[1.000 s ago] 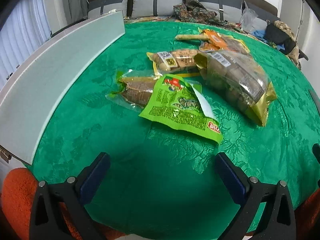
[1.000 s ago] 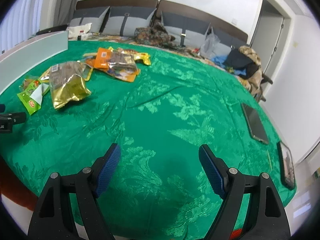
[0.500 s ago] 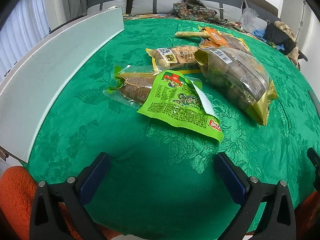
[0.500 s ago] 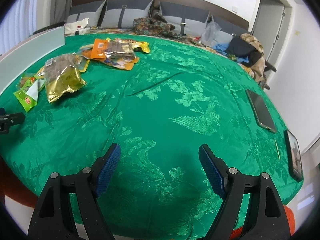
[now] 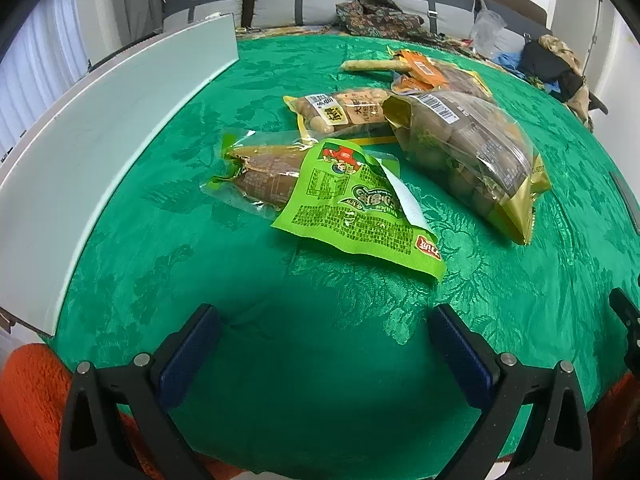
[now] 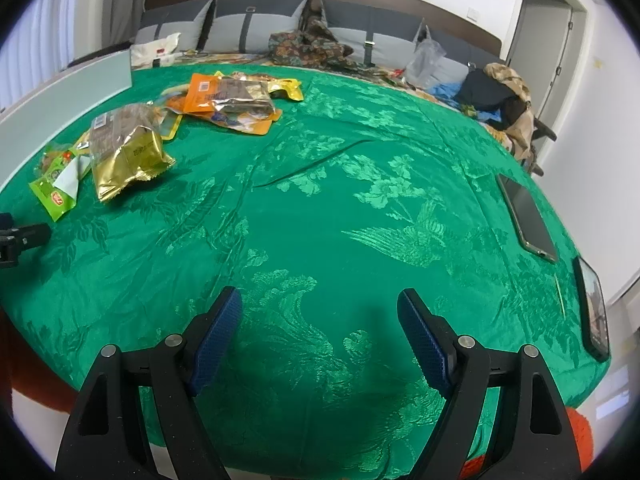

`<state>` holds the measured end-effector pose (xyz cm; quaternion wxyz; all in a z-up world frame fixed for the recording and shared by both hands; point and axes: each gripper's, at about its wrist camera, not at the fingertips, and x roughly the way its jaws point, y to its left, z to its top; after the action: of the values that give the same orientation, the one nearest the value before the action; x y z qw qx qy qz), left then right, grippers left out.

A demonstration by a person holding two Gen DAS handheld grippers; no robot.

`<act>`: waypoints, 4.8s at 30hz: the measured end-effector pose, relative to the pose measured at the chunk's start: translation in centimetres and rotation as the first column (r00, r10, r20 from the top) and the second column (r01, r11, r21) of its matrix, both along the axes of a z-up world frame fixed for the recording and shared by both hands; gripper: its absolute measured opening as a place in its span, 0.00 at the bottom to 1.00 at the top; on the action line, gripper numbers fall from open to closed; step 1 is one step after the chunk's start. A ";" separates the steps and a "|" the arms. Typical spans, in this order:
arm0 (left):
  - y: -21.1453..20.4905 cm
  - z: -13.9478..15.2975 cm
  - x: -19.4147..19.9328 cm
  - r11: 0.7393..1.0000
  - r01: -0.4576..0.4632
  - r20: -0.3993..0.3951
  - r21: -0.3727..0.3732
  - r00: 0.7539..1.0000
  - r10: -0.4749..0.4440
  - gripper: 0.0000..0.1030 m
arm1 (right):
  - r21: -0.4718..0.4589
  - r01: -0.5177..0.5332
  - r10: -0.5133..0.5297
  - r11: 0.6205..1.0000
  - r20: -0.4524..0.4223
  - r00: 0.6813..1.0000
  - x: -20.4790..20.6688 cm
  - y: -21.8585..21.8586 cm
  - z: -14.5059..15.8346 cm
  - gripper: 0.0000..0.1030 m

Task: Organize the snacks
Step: 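Move the left tool toward the snack pile on the green cover, then close the left tool on the green snack bag, then lift the green snack bag with the left tool, then grasp the gold-and-clear bag of round snacks with the right tool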

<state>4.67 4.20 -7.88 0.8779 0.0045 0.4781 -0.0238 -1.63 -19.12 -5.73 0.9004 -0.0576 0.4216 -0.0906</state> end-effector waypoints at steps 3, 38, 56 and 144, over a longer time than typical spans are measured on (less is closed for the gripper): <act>0.5 0.1 0.1 1.000 -0.004 -0.017 -0.019 1.000 0.003 1.00 | -0.001 -0.004 0.004 1.000 -0.003 1.000 0.0 0.1 0.0 0.81; 5.7 1.0 4.0 0.974 0.026 -0.038 -0.223 0.999 -0.035 1.00 | 0.136 0.031 -0.026 0.990 -0.039 0.999 0.5 -1.4 -0.4 0.81; -4.3 2.1 7.6 0.976 0.219 0.004 -0.019 0.976 -0.219 1.00 | 0.164 0.010 -0.004 0.986 -0.036 0.999 -0.1 -1.0 -0.6 0.81; 2.7 2.2 3.5 0.989 0.079 0.015 -0.125 0.997 -0.078 0.55 | 0.726 0.122 -0.028 0.677 -0.141 0.990 6.9 -0.9 2.3 0.82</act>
<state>8.15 6.89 -5.68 0.8772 -0.0319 0.4709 -0.0883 5.26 -20.01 -3.42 0.8171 0.3193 0.4772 0.0521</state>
